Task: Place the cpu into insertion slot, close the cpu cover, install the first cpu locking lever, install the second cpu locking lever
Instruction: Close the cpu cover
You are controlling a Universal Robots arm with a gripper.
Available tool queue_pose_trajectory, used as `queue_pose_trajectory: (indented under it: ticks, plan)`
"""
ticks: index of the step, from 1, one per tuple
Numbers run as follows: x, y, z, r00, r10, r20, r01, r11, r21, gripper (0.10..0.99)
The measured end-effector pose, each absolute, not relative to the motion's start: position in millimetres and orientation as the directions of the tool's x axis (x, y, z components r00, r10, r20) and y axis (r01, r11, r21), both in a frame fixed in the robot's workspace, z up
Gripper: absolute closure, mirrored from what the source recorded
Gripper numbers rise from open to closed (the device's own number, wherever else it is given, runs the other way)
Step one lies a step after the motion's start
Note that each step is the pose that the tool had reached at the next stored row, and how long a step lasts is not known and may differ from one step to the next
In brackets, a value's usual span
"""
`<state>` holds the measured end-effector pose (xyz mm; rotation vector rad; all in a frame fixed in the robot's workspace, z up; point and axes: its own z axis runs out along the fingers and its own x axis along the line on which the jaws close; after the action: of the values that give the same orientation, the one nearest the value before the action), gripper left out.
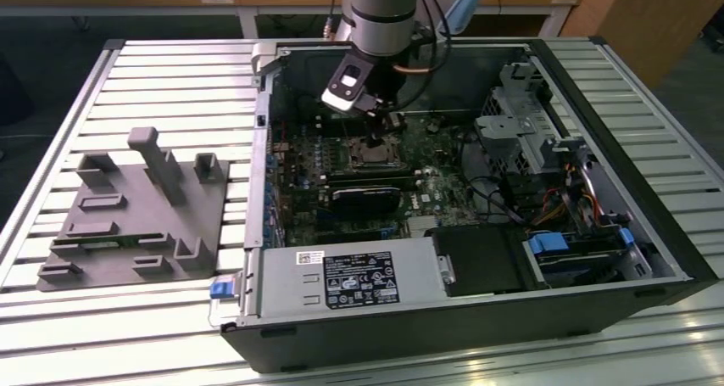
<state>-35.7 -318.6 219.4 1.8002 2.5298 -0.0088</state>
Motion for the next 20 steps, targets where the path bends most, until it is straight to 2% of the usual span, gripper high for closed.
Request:
queue_pose_trajectory:
  ticks: [20]
  plan:
    - [-36.2,-318.7,219.2,-0.578,0.815,-0.044,0.815,0.579,0.013,0.98]
